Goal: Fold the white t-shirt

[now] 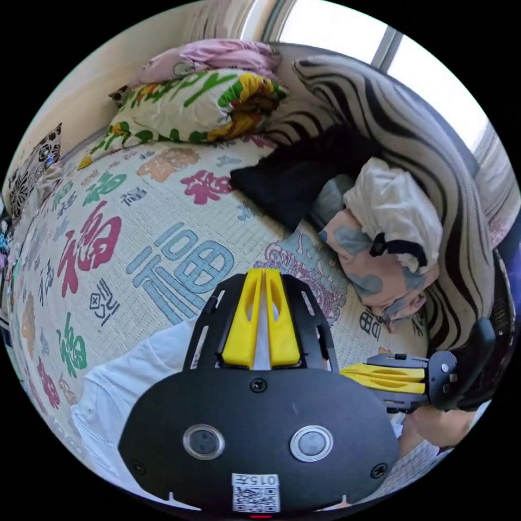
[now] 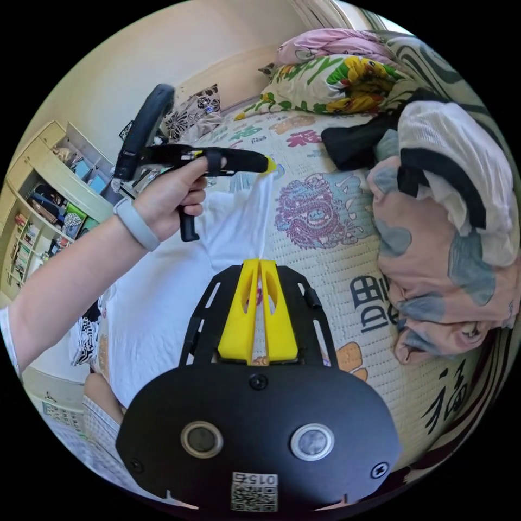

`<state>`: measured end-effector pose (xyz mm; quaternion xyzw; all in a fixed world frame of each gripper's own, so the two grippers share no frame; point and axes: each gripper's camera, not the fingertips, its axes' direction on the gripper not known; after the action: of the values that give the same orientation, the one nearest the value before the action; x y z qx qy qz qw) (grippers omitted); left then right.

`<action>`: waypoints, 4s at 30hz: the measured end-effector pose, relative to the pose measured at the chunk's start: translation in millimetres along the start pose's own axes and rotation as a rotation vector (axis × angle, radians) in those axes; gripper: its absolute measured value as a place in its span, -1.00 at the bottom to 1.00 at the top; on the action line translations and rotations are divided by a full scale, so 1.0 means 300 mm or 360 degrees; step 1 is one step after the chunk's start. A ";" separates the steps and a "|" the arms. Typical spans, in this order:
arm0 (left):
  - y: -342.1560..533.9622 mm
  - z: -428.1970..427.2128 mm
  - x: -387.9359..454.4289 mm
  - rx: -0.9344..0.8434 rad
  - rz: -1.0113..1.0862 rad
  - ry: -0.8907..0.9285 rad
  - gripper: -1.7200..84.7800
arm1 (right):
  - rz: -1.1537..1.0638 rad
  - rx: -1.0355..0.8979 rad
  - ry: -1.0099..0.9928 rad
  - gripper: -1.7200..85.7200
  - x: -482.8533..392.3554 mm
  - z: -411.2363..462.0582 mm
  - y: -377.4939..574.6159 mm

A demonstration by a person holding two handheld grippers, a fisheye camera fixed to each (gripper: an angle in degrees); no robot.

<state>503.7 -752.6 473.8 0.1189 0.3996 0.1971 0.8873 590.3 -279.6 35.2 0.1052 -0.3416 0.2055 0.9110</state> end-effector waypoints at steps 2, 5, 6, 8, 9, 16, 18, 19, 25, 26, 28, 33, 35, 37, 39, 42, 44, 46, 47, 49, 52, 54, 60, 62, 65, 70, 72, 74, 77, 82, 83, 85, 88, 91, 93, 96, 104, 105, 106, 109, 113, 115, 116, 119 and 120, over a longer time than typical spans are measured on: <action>0.062 -0.159 -0.064 0.0161 -0.0050 0.0053 -0.96 | -0.0097 0.0050 -0.0010 -0.98 -0.061 -0.002 -0.025; 0.239 -0.422 -0.176 0.0364 -0.0172 0.0066 -0.96 | -0.0306 0.0070 -0.0066 -0.98 -0.170 0.012 -0.038; 0.333 -0.510 -0.221 0.0407 -0.0238 0.0053 -0.96 | -0.0351 0.0055 -0.0092 -0.98 -0.194 0.021 -0.038; 0.486 -0.608 -0.283 0.0409 -0.0340 0.0026 -0.96 | -0.0486 -0.0047 -0.0181 -0.98 -0.282 0.084 -0.025; 0.586 -0.652 -0.316 0.0384 -0.0403 -0.0015 -0.96 | -0.0514 -0.0072 -0.0189 -0.98 -0.303 0.105 -0.018; 0.988 -0.808 -0.433 0.0179 -0.0700 -0.0043 -0.96 | -0.0626 -0.0524 -0.0146 -0.98 -0.465 0.418 0.065; 1.028 -0.882 -0.440 0.0171 -0.0728 -0.0069 -0.97 | -0.0601 -0.0609 -0.0082 -0.98 -0.483 0.469 0.080; 1.046 -0.943 -0.441 0.0201 -0.0729 -0.0079 -0.97 | -0.0616 -0.0595 -0.0078 -0.98 -0.495 0.479 0.088; 0.997 -1.182 -0.422 0.0286 -0.0528 -0.0085 -0.95 | -0.0553 -0.0294 -0.0088 -0.98 -0.538 0.502 0.022; 0.988 -1.189 -0.422 0.0273 -0.0516 -0.0077 -0.95 | -0.0553 -0.0262 -0.0127 -0.98 -0.556 0.531 -0.002; 0.964 -1.200 -0.430 0.0185 -0.0490 -0.0010 -0.95 | -0.0557 -0.0279 -0.0117 -0.98 -0.591 0.601 -0.028; 1.004 -1.268 -0.456 0.0001 -0.0488 -0.0074 -0.95 | -0.0584 -0.0523 0.0044 -0.98 -0.669 0.819 -0.018; 1.033 -1.338 -0.473 0.0006 -0.0499 -0.0091 -0.95 | -0.0524 -0.0472 -0.0005 -0.98 -0.671 0.858 0.002; 1.072 -1.434 -0.498 0.0007 -0.0522 -0.0067 -0.96 | -0.0458 -0.0471 -0.0027 -0.98 -0.672 0.881 0.008; 1.103 -1.513 -0.514 0.0001 -0.0543 -0.0054 -0.95 | -0.0426 -0.0473 -0.0011 -0.98 -0.683 0.901 0.015; 1.188 -1.712 -0.539 0.0085 -0.0619 -0.0029 -0.94 | -0.0409 -0.0442 0.0032 -0.98 -0.726 0.922 0.023; 1.279 -1.875 -0.559 0.0225 -0.0719 -0.0050 -0.92 | -0.0427 -0.0378 0.0008 -0.98 -0.790 0.928 0.015; 1.450 -2.102 -0.607 0.0374 -0.0983 -0.0183 -0.89 | -0.0468 -0.0352 -0.0012 -0.98 -0.862 0.946 -0.001; 1.501 -2.158 -0.623 0.0405 -0.1067 -0.0223 -0.88 | -0.0510 -0.0352 -0.0041 -0.98 -0.923 0.968 -0.014; 1.729 -2.363 -0.695 0.0554 -0.1432 -0.0352 -0.84 | -0.0607 -0.0365 -0.0107 -0.97 -1.031 1.014 -0.034; 1.982 -2.542 -0.792 0.0687 -0.1792 -0.0341 -0.81 | -0.0791 -0.0371 -0.0167 -0.95 -1.239 1.114 -0.063; 2.077 -2.612 -0.835 0.0751 -0.1895 -0.0270 -0.78 | -0.0896 -0.0404 -0.0212 -0.91 -1.379 1.191 -0.081; 2.150 -2.759 -0.916 0.0795 -0.1828 -0.0226 -0.78 | -0.1153 -0.0615 -0.0356 -0.81 -1.858 1.514 -0.140; 2.148 -2.791 -0.933 0.0755 -0.1753 -0.0209 -0.78 | -0.1199 -0.0689 -0.0334 -0.80 -2.024 1.653 -0.155; 2.169 -2.846 -0.947 0.0745 -0.1696 -0.0130 -0.80 | -0.1259 -0.0805 -0.0263 -0.81 -2.192 1.838 -0.159; 2.252 -2.965 -0.936 0.0740 -0.1673 -0.0041 -0.81 | -0.1310 -0.0982 0.0092 -0.81 -2.331 2.129 -0.141; 2.290 -3.006 -0.929 0.0775 -0.1694 0.0004 -0.81 | -0.1289 -0.0984 0.0175 -0.83 -2.349 2.193 -0.141; 2.321 -3.042 -0.922 0.0805 -0.1703 0.0053 -0.81 | -0.1271 -0.0959 0.0179 -0.87 -2.356 2.232 -0.159; 2.360 -3.096 -0.906 0.0836 -0.1739 0.0070 -0.80 | -0.1164 -0.0997 0.0053 -0.96 -2.324 2.252 -0.210; 2.370 -3.113 -0.912 0.0906 -0.1860 0.0255 -0.79 | -0.1036 -0.0982 -0.0133 -0.98 -2.262 2.236 -0.293; 2.362 -3.108 -0.913 0.0889 -0.1861 0.0272 -0.79 | -0.1020 -0.0971 -0.0167 -0.98 -2.249 2.228 -0.313; 2.336 -3.103 -0.904 0.0833 -0.1872 0.0253 -0.88 | -0.0995 -0.0959 -0.0208 -0.98 -2.230 2.213 -0.344; 2.332 -3.163 -0.846 0.0969 -0.1836 0.0182 -0.96 | -0.0983 -0.0895 -0.0283 -0.98 -2.188 2.158 -0.402; 2.280 -3.238 -0.766 0.0987 -0.1672 0.0070 -0.97 | -0.0945 -0.0780 -0.0396 -0.98 -2.101 2.066 -0.471; 2.223 -3.271 -0.706 0.0980 -0.1526 0.0024 -0.97 | -0.0884 -0.0701 -0.0482 -0.98 -2.021 2.002 -0.509; 2.114 -3.292 -0.588 0.0897 -0.1276 -0.0042 -0.98 | -0.0775 -0.0534 -0.0525 -0.98 -1.846 1.897 -0.544; 1.927 -3.073 -0.289 0.0409 -0.0878 -0.0166 -0.97 | -0.0290 -0.0606 -0.0410 -0.97 -1.285 1.892 -0.457; 1.912 -3.029 -0.260 0.0334 -0.0848 -0.0148 -0.96 | -0.0278 -0.0627 -0.0388 -0.96 -1.261 1.900 -0.450; 1.896 -2.994 -0.236 0.0255 -0.0816 -0.0104 -0.96 | -0.0237 -0.0663 -0.0348 -0.95 -1.218 1.912 -0.444; 1.874 -2.980 -0.173 0.0232 -0.0761 -0.0049 -0.93 | -0.0173 -0.0648 -0.0273 -0.93 -1.140 1.896 -0.462; 1.843 -2.995 -0.131 0.0279 -0.0765 -0.0176 -0.89 | -0.0232 -0.0525 -0.0234 -0.89 -1.098 1.847 -0.523; 1.812 -2.952 -0.129 0.0252 -0.0773 -0.0189 -0.84 | -0.0322 -0.0560 -0.0257 -0.85 -1.119 1.855 -0.548; 1.803 -2.935 -0.131 0.0237 -0.0777 -0.0168 -0.83 | -0.0397 -0.0599 -0.0235 -0.83 -1.143 1.871 -0.560; 1.759 -2.850 -0.115 0.0154 -0.0764 -0.0171 -0.83 | -0.0571 -0.0741 -0.0091 -0.84 -1.190 1.936 -0.572; 1.745 -2.825 -0.100 0.0133 -0.0741 -0.0209 -0.87 | -0.0584 -0.0778 -0.0056 -0.86 -1.191 1.949 -0.572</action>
<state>-288.3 -252.8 133.7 0.0726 0.3654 -0.0376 0.9272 84.5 -735.4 224.0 -0.0535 -0.3720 -0.0526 0.9252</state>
